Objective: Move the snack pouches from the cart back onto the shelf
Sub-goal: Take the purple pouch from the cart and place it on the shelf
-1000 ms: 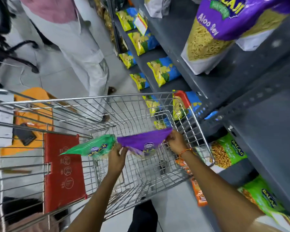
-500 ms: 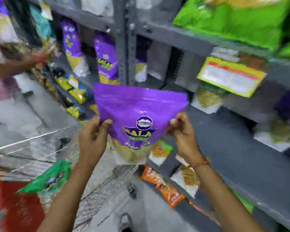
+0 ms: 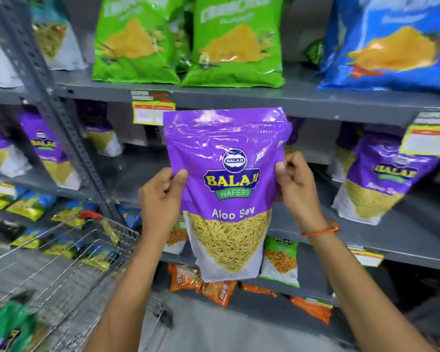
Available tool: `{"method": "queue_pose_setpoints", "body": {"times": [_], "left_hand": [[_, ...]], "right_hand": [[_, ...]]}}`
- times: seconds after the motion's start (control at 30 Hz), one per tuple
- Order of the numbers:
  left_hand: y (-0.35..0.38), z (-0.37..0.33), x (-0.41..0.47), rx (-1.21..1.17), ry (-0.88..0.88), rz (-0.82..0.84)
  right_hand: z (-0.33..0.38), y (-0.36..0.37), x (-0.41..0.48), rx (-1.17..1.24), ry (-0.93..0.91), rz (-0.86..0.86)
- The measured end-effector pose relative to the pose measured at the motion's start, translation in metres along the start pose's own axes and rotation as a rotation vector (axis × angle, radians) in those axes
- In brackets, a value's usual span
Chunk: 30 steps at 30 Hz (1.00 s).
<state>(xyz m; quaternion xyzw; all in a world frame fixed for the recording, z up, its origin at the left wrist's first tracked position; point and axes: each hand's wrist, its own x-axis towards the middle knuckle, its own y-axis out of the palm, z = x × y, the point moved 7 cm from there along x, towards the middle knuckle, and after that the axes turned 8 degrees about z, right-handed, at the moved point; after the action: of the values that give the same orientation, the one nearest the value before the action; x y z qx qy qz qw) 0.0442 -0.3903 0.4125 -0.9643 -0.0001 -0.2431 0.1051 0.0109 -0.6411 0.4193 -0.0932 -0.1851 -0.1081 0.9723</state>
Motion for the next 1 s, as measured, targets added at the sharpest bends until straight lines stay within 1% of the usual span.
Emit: {"method": "queue_pose_setpoints", "body": {"times": [0.1,0.27,0.4,0.5,0.77,0.83,0.9,1.0], "left_hand": [[0.015,-0.008,-0.003,-0.013,0.019,0.040],[0.032,-0.004,-0.003,-0.028,0.016,0.101],[0.054,0.012,-0.005,-0.023,-0.017,0.180],[0.078,0.027,0.002,-0.013,-0.047,0.215],[0.156,0.074,0.079,0.049,-0.132,0.302],[0.174,0.090,0.100,0.068,-0.185,0.327],[0.193,0.106,0.120,0.014,-0.244,0.365],[0.211,0.126,0.146,-0.028,-0.289,0.371]], "right_hand": [[0.003,-0.021,-0.006,-0.001,-0.018,-0.030],[-0.003,-0.041,-0.012,0.013,-0.012,-0.032],[-0.026,-0.052,-0.015,0.017,0.001,-0.045],[-0.050,-0.067,-0.010,-0.003,0.049,-0.103],[-0.098,-0.102,0.055,-0.084,0.129,-0.247],[-0.111,-0.109,0.075,-0.085,0.164,-0.273],[-0.121,-0.115,0.094,-0.087,0.188,-0.304],[-0.133,-0.118,0.117,-0.163,0.209,-0.308]]}}
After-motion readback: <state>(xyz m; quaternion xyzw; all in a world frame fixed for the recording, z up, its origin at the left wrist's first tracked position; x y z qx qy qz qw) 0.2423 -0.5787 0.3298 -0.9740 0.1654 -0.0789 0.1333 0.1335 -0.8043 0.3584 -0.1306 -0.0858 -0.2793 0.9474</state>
